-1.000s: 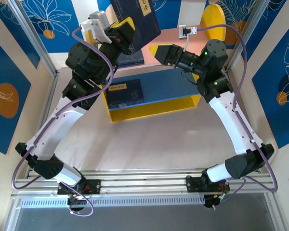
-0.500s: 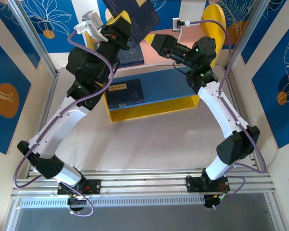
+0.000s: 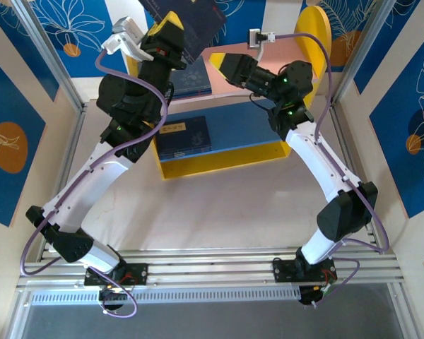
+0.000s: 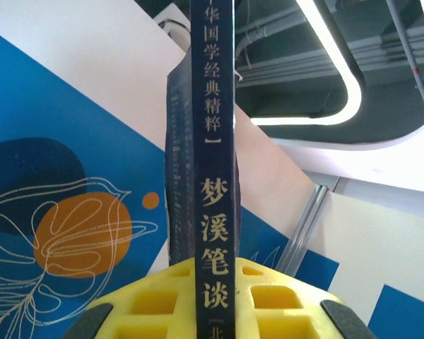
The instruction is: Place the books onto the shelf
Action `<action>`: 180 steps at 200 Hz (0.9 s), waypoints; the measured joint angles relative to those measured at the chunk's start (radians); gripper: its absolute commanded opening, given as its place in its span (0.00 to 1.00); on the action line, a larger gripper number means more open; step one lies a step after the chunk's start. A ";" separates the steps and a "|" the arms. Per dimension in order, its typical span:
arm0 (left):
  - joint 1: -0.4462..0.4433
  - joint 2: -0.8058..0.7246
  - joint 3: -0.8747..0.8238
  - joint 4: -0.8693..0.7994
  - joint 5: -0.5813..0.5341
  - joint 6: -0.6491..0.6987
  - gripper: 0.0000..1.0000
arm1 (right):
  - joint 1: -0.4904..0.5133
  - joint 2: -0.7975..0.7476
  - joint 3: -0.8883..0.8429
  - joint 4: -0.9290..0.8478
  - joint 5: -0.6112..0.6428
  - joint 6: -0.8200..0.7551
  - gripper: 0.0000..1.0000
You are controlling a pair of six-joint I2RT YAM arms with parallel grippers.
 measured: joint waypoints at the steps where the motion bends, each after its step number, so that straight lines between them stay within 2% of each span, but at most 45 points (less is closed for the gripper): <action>1: 0.000 0.000 0.000 0.002 0.000 0.000 0.00 | 0.001 0.000 0.000 0.001 0.000 0.000 0.85; 97: 0.000 0.017 -0.011 0.011 -0.006 -0.035 0.00 | 0.022 0.033 0.063 0.039 0.010 0.034 0.84; 133: 0.000 0.029 -0.022 0.010 -0.001 -0.058 0.00 | 0.022 0.053 0.103 0.037 0.014 0.035 0.80; 155: 0.000 0.029 -0.028 0.010 0.002 -0.064 0.00 | 0.022 0.069 0.131 0.037 0.015 0.042 0.76; 180: 0.000 0.029 -0.033 0.010 0.002 -0.065 0.00 | 0.023 0.092 0.158 0.037 0.014 0.050 0.57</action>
